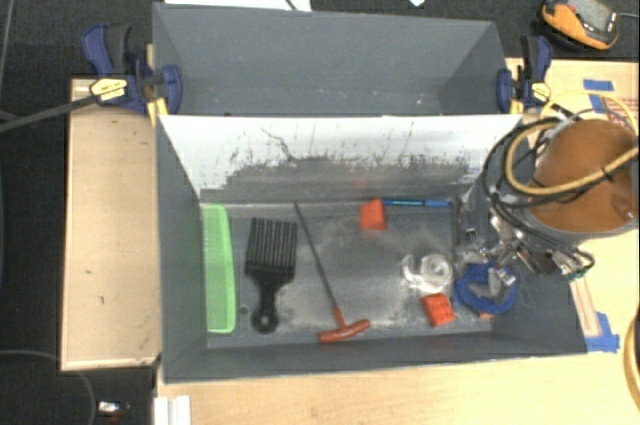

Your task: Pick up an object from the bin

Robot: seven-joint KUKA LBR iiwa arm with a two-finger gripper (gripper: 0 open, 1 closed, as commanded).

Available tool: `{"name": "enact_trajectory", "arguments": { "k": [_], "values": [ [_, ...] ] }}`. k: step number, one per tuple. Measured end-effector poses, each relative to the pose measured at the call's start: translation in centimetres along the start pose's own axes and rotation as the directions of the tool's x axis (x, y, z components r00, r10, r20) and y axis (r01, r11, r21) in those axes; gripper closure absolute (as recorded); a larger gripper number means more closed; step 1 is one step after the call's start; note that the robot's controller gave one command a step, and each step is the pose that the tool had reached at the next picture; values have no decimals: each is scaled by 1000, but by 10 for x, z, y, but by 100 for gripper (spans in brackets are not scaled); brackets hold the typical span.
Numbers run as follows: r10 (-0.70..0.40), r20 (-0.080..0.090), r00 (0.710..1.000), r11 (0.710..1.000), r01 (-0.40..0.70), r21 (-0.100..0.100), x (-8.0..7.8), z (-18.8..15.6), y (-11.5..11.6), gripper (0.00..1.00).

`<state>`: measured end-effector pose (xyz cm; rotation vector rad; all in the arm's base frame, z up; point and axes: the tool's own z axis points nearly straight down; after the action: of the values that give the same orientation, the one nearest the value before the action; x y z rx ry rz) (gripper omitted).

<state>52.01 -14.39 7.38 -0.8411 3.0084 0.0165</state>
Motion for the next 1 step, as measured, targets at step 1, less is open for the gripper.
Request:
{"name": "enact_trajectory", "arguments": {
  "k": [1],
  "values": [
    [0, 0, 1000, 1000, 0, 0, 0, -1, 0, 100]
  ]
}}
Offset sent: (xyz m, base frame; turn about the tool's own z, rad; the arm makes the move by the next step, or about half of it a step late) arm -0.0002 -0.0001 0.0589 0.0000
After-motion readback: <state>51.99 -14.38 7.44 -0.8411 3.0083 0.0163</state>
